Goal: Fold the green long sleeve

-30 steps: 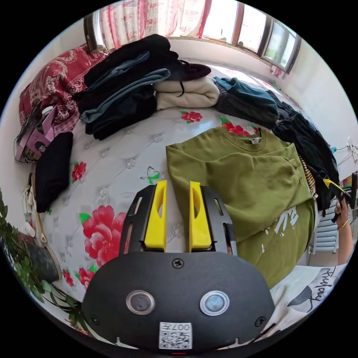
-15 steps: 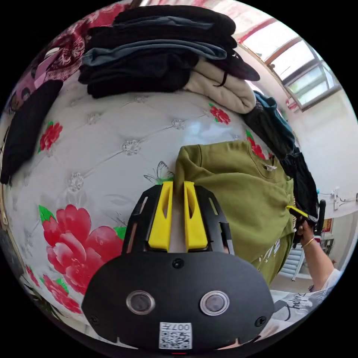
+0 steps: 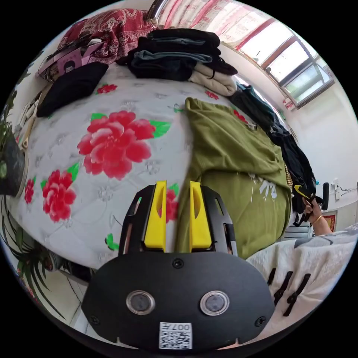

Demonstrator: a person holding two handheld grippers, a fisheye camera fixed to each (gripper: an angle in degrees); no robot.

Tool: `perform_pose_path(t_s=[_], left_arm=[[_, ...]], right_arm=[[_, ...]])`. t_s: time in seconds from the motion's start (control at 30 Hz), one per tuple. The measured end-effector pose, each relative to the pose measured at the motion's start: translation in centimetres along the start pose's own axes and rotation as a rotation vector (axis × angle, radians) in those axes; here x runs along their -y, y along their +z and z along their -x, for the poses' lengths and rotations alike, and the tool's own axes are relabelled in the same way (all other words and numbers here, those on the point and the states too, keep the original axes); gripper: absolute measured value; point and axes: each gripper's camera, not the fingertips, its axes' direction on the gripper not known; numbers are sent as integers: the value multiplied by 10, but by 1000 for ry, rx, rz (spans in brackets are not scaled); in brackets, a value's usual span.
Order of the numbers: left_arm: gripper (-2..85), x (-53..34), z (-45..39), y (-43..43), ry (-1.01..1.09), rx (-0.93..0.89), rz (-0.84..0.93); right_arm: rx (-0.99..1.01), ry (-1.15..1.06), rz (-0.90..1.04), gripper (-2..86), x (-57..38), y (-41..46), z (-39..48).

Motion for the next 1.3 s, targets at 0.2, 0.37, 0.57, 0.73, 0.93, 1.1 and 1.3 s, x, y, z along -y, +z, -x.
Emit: perform_pose_path(t_s=[0.2,0.37,0.57,0.73,0.93,1.1,1.3], left_arm=[[121,-63,-21,4,-6,21,88],[134,-73,-49,26,82,154,140],[137,-93,-36,23,-55,97,117],[55,-76,-40,30,41,136,206],[1,-36,-36,17,45,-73,172],[16,26,-28,-21,-93,-271,-176],[97,65,-45,-19,-65,-103,-143]], right_arm=[[76,109,95,114,-94,-9,-45],[38,45,267,122,-127,18,-54],[167,38,403,109,-152,64,-64],[242,-6,460,28,-130,77,-66],[408,-131,356,7,-100,10,-62],[488,-102,27,9,-58,-55,-67],[327,3,-14,32,-26,-37,-63]])
